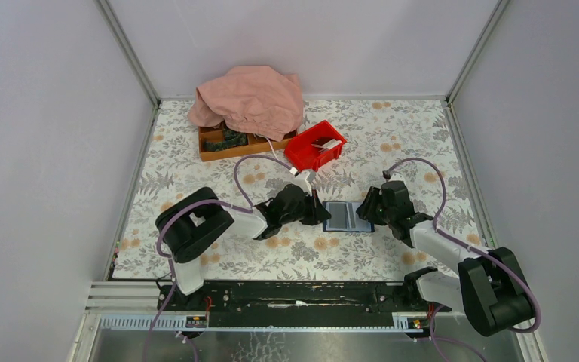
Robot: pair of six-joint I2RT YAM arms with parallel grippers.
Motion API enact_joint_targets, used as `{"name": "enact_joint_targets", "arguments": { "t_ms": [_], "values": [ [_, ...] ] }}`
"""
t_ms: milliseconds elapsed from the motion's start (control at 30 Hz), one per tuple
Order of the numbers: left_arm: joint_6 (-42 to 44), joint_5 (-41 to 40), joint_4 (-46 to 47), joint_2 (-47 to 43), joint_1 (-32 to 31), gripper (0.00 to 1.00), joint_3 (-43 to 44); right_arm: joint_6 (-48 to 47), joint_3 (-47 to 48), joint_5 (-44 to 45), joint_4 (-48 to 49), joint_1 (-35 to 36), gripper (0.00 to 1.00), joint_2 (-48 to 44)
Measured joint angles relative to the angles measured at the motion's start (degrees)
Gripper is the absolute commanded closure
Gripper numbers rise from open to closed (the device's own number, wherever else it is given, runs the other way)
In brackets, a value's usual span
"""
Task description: Take the credit cards out of the card holder
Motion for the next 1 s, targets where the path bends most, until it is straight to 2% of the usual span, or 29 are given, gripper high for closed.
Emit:
{"name": "enact_joint_targets", "arguments": {
  "t_ms": [467, 1000],
  "values": [
    [0.0, 0.42, 0.0, 0.81, 0.0, 0.91, 0.11, 0.07, -1.86, -10.82, 5.2, -0.09, 0.53, 0.15],
    [-0.02, 0.42, 0.04, 1.14, 0.0, 0.91, 0.11, 0.33, -2.27, -16.15, 7.85, -0.09, 0.53, -1.2]
  ]
}}
